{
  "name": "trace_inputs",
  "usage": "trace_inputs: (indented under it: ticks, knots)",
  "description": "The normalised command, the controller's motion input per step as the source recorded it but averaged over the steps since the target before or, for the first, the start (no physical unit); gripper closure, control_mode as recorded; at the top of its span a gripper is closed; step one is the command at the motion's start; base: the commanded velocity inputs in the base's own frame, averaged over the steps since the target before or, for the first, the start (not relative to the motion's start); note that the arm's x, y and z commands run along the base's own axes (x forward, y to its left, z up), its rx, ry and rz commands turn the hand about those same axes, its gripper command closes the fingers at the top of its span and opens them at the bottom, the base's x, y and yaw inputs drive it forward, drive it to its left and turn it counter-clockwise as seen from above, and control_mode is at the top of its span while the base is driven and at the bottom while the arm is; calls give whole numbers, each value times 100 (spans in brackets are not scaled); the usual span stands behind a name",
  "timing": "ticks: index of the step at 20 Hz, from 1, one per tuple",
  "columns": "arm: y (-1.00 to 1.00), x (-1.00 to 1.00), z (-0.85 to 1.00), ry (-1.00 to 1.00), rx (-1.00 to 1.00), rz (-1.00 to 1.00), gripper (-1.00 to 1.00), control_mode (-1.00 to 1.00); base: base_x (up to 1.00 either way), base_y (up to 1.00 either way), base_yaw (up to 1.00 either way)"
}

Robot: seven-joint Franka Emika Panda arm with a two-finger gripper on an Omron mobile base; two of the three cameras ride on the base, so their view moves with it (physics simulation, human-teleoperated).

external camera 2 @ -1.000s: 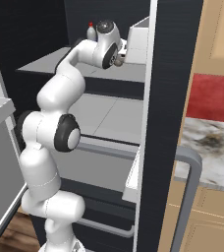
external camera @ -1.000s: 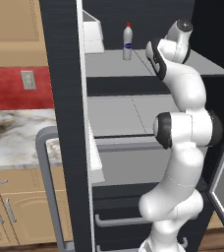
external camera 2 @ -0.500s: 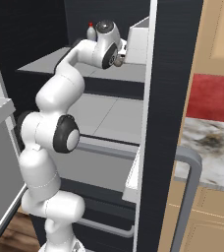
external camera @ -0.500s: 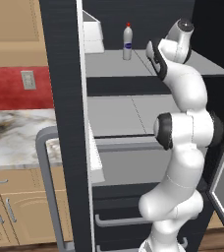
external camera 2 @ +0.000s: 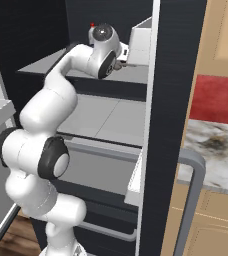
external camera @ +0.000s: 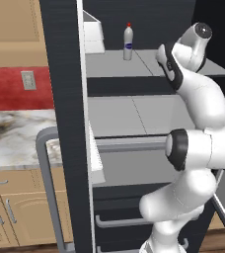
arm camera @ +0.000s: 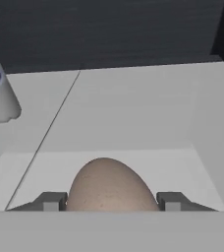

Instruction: Pick the egg and butter from the fridge and place them by the bowl for mixing.

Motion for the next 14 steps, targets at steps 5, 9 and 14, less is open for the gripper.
trace_inputs:
  ticks: [5,9,14]
  knots:
    - [7,-82,-1,-1,0,0,100,-100,0,0,0]
    - [8,-85,0,2,0,0,100,-100,0,0,0]
    - [10,-93,-7,0,0,0,100,-100,0,0,0]
